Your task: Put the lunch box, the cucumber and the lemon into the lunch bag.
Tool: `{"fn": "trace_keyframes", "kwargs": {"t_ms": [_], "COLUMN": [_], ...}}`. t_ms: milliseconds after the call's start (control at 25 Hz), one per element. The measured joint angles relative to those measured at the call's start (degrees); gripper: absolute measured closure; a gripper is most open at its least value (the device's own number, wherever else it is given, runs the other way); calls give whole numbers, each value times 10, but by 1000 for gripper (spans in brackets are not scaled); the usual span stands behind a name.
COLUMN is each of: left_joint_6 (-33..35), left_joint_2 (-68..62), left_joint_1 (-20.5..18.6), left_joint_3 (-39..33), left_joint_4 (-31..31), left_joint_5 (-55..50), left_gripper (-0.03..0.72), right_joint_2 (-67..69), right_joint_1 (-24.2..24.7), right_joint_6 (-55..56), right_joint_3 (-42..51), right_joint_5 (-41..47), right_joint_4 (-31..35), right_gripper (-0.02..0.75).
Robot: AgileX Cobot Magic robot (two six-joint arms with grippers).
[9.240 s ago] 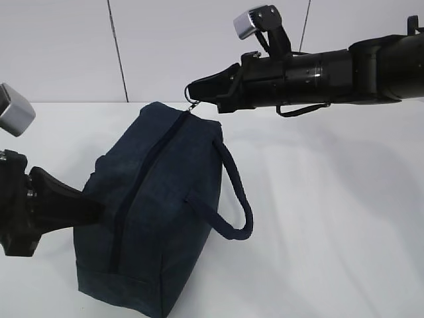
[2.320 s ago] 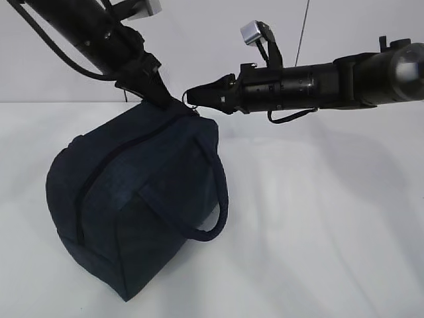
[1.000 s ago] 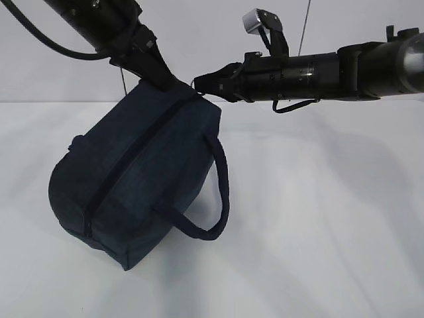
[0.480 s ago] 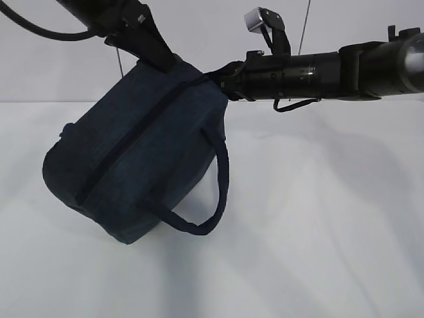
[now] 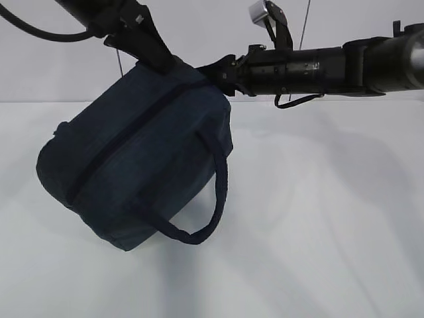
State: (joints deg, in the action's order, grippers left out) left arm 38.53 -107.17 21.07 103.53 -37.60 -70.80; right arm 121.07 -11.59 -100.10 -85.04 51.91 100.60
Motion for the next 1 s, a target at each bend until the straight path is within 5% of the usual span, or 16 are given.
{"fn": "trace_keyframes", "kwargs": {"t_ms": [160, 440, 1000], "left_joint_6": [0, -8, -17], "left_joint_2": [0, -17, -90], "left_joint_1": [0, 0, -14], "left_joint_3": [0, 0, 3], "left_joint_4": [6, 9, 17], "left_joint_5": [0, 13, 79], "left_gripper": [683, 683, 683], "right_joint_2": [-29, -87, -191], "right_joint_1": [0, 0, 0], "right_joint_6": [4, 11, 170], "right_joint_3": [0, 0, 0], "right_joint_5": [1, 5, 3], "right_joint_4": [-1, -26, -304], "right_gripper": [241, 220, 219]}}
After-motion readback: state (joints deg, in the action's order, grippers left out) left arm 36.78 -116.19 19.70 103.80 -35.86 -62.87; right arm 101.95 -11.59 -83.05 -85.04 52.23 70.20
